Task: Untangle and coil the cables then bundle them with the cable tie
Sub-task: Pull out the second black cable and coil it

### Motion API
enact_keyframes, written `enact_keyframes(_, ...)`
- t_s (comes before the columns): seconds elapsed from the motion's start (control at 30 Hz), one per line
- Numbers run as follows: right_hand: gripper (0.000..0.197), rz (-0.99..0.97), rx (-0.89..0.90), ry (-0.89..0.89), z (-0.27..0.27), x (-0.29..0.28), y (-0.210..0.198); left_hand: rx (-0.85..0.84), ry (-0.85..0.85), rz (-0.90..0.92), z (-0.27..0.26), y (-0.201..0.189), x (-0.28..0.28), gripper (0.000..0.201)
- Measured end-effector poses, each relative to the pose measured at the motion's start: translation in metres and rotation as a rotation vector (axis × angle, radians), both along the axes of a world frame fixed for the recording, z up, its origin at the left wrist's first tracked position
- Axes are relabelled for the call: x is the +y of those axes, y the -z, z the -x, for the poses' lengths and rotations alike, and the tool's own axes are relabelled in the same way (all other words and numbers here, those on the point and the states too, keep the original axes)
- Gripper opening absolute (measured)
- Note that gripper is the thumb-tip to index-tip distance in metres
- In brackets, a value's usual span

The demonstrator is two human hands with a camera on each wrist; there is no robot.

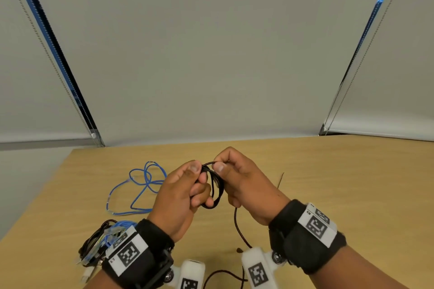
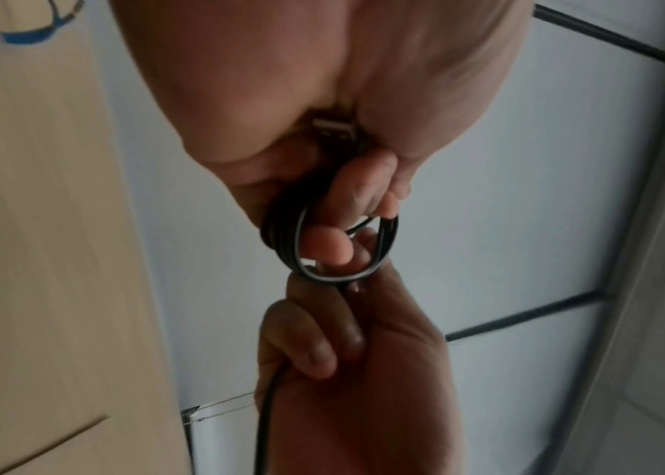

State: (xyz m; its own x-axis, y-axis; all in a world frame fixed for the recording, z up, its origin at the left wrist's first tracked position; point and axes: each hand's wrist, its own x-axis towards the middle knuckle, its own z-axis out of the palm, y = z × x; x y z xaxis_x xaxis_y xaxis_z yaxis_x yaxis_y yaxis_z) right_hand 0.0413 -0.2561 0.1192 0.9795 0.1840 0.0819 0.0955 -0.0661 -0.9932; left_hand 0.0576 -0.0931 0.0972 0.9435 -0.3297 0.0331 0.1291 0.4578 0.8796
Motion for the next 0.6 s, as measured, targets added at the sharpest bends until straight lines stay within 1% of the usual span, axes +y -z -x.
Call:
enact_keyframes(0.13, 0.013, -0.022, 0.062, -0.011, -0.003, -0.003, 0.003, 0.065, 0.077, 0.074, 0.002, -0.004, 0.009, 0.035)
enact_keyframes(0.23, 0.017, 0.010, 0.101, -0.020, -0.006, -0.002, 0.011, 0.058, 0.075, 0.197, -0.004, -0.013, 0.011, 0.034)
enact_keyframes(0.3, 0.021, 0.122, 0.126, -0.065, -0.003, 0.001, 0.019, 0.028, -0.001, 0.275, -0.014, -0.020, 0.016, 0.036)
enact_keyframes(0.37, 0.023, 0.312, 0.114, -0.129, 0.002, 0.004, 0.026, -0.012, -0.126, 0.273, -0.028, -0.025, 0.021, 0.036)
enact_keyframes(0.4, 0.022, 0.392, 0.096, -0.151, 0.005, 0.005, 0.028, -0.045, -0.189, 0.224, -0.033, -0.025, 0.023, 0.034)
enact_keyframes(0.43, 0.020, 0.438, 0.084, -0.170, 0.007, 0.007, 0.029, -0.098, -0.250, 0.128, -0.038, -0.024, 0.023, 0.031)
enact_keyframes(0.47, 0.018, 0.458, 0.078, -0.188, 0.009, 0.008, 0.028, -0.169, -0.313, -0.022, -0.041, -0.022, 0.022, 0.027)
enact_keyframes(0.53, 0.015, 0.470, 0.052, -0.217, 0.011, 0.009, 0.022, -0.341, -0.400, -0.397, -0.043, -0.014, 0.017, 0.022)
enact_keyframes(0.57, 0.015, 0.496, 0.004, -0.213, 0.011, 0.008, 0.017, -0.405, -0.398, -0.549, -0.042, -0.009, 0.014, 0.023)
enact_keyframes(0.6, 0.015, 0.541, -0.071, -0.185, 0.009, 0.005, 0.011, -0.446, -0.370, -0.642, -0.040, -0.004, 0.011, 0.025)
